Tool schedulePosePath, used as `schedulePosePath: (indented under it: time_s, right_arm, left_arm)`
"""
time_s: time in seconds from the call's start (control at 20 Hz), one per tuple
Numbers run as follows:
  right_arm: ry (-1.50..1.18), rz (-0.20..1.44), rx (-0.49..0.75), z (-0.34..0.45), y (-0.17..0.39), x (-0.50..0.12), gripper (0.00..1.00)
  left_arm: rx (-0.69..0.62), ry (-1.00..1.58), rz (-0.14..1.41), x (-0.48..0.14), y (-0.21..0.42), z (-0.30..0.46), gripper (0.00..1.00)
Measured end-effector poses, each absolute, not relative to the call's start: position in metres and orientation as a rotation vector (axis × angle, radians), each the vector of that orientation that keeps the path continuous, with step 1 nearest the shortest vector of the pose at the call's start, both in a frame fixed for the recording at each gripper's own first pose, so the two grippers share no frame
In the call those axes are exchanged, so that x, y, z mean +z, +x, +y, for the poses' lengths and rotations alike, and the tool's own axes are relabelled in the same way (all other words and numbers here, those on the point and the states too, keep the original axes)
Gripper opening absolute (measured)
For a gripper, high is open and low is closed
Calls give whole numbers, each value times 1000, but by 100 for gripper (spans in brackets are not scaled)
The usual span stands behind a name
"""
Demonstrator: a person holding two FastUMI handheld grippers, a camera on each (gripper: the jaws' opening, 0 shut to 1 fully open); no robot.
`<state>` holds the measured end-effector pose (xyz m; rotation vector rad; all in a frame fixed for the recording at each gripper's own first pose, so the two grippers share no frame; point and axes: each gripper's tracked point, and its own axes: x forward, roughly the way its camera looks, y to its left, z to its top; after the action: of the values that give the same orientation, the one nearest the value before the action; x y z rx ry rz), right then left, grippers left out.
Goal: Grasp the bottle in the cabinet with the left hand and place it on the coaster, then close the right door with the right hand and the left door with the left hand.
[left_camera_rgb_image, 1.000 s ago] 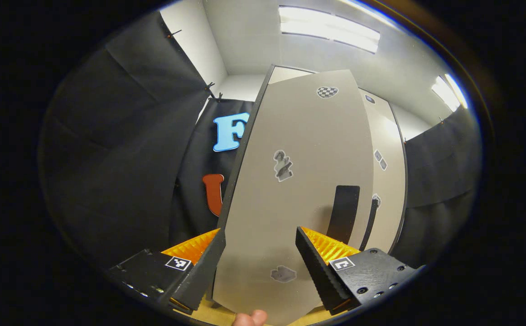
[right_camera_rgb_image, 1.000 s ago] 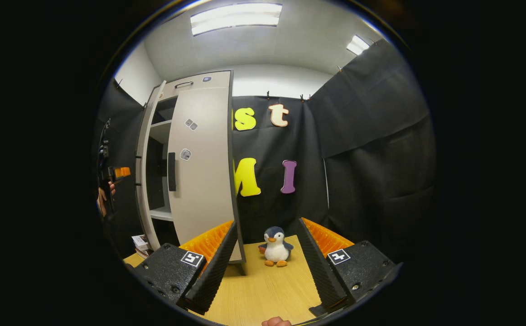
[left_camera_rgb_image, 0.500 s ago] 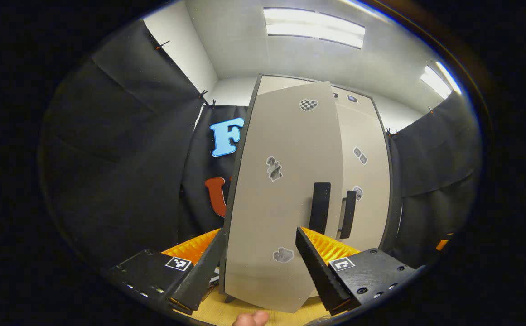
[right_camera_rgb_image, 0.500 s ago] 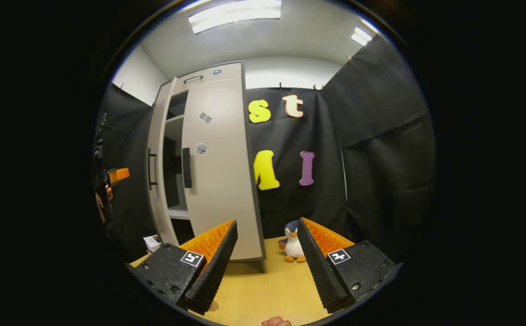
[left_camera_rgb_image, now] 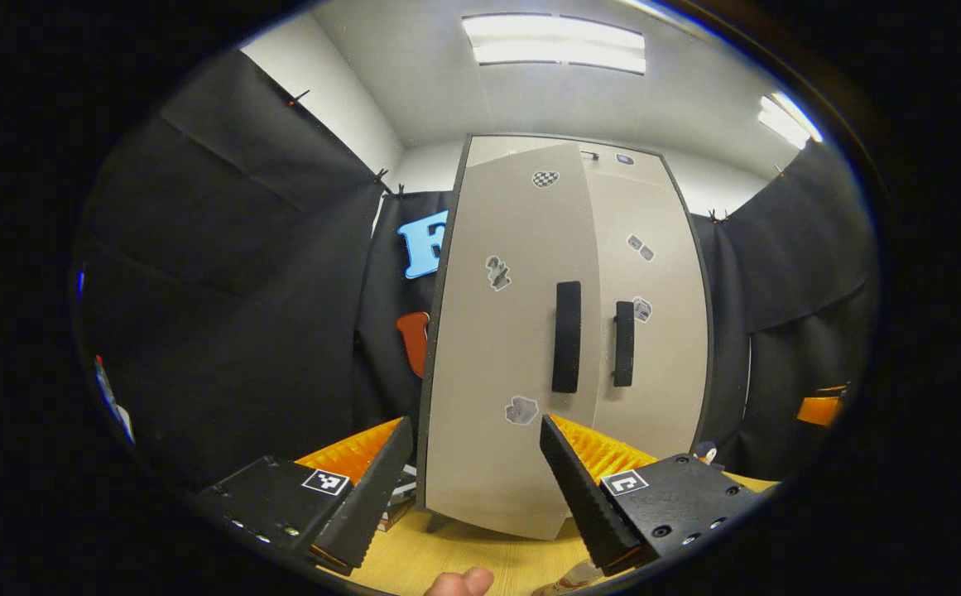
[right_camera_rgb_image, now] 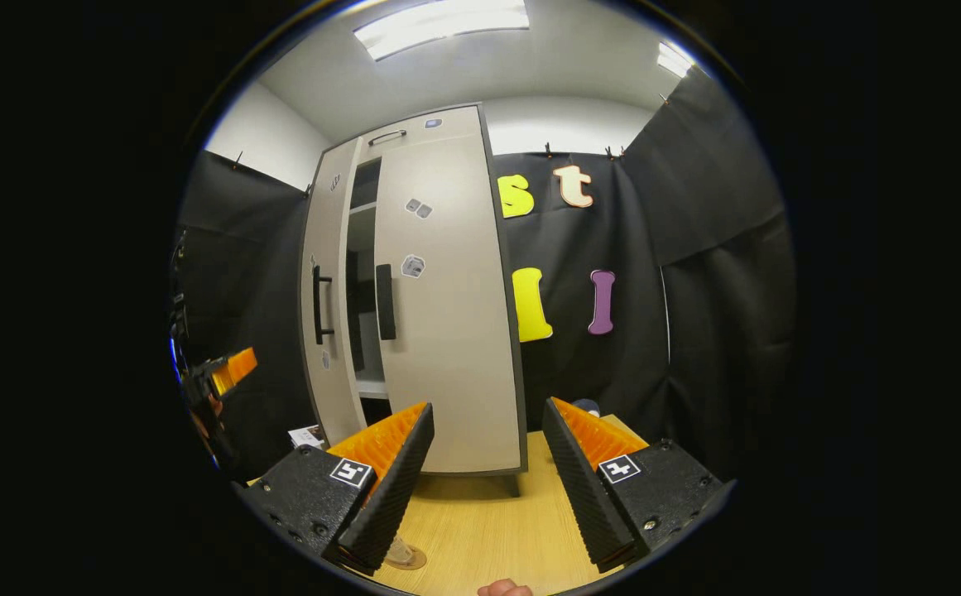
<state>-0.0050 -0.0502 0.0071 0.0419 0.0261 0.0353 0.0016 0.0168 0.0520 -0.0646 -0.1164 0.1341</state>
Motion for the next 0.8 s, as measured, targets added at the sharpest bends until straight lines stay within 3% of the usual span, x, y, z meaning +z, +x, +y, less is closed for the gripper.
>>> schedulePosePath:
  time_s: [0.1, 0.2, 0.3, 0.45, 0.55, 0.6, 0.8]
  right_arm:
    - [18, 45, 27, -53, -10, 3, 82]
    - [20, 45, 25, -53, -14, 1, 82]
    - [34, 44, 23, -49, -14, -3, 82]
    - [64, 27, 13, -40, -14, -5, 82]
    - [68, 24, 29, -31, -13, -6, 82]
    - [59, 29, 40, -28, -14, -7, 82]
    - [33, 35, 42, -28, -13, -8, 82]
  left_arm:
    - [135, -53, -123, 46, -7, 6, 99]
    - [117, -78, -108, 38, -12, -9, 90]
    - [80, -112, -99, 32, -16, -25, 99]
    - [82, -96, -91, 25, -17, -29, 99]
    - [69, -99, -78, 21, -19, -33, 95]
    - [63, -102, -75, 21, -19, -32, 99]
    - [97, -88, -75, 19, -23, -20, 99]
